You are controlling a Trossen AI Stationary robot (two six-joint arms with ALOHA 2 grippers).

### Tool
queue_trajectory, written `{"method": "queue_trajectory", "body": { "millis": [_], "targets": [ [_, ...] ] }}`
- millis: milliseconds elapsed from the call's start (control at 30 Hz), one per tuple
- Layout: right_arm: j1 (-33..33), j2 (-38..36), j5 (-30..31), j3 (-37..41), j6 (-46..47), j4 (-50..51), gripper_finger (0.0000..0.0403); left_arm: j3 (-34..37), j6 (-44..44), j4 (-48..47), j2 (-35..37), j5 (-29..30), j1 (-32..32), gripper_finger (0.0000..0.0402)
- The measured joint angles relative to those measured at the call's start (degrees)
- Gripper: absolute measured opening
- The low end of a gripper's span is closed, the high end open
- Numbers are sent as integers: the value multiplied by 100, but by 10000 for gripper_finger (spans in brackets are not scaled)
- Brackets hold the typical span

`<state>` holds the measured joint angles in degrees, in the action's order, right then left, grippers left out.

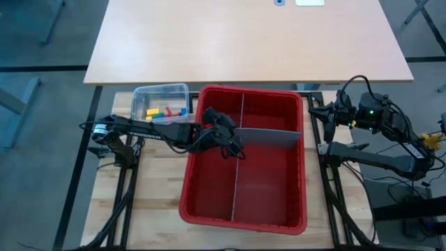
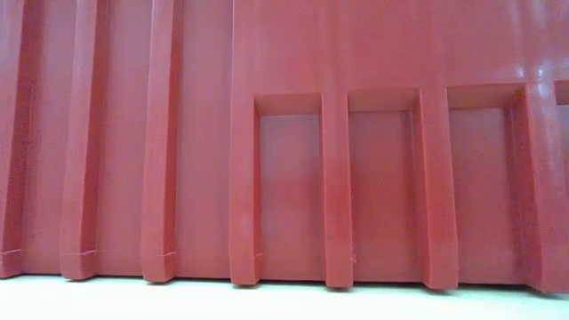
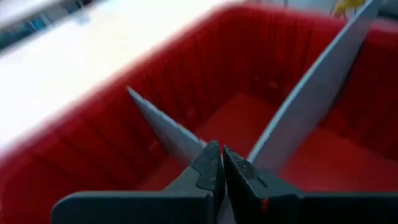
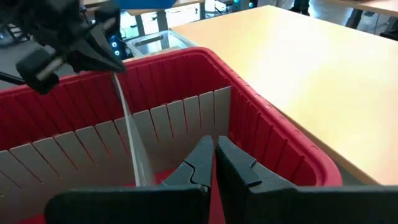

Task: Sort blocks
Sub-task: Insert the bin divider into the red bin

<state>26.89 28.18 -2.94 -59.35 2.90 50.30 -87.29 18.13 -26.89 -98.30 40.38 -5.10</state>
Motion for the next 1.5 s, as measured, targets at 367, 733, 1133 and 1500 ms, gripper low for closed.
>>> {"method": "queue_trajectory", "body": {
  "millis": [367,733,1133,1500],
  "targets": [
    [-2,2,0,0,1,4,0,107,-219,578,20,-58,-2,0],
    [-2,2,65,2,4,-398,0,107,-805,816,98,-37,7,0],
    [0,-138,807,163,121,-547,0,68,-1633,305,601,426,52,0],
    [0,-1158,1981,533,874,-568,0,68,-1231,-1278,1143,864,175,0]
  ]
}}
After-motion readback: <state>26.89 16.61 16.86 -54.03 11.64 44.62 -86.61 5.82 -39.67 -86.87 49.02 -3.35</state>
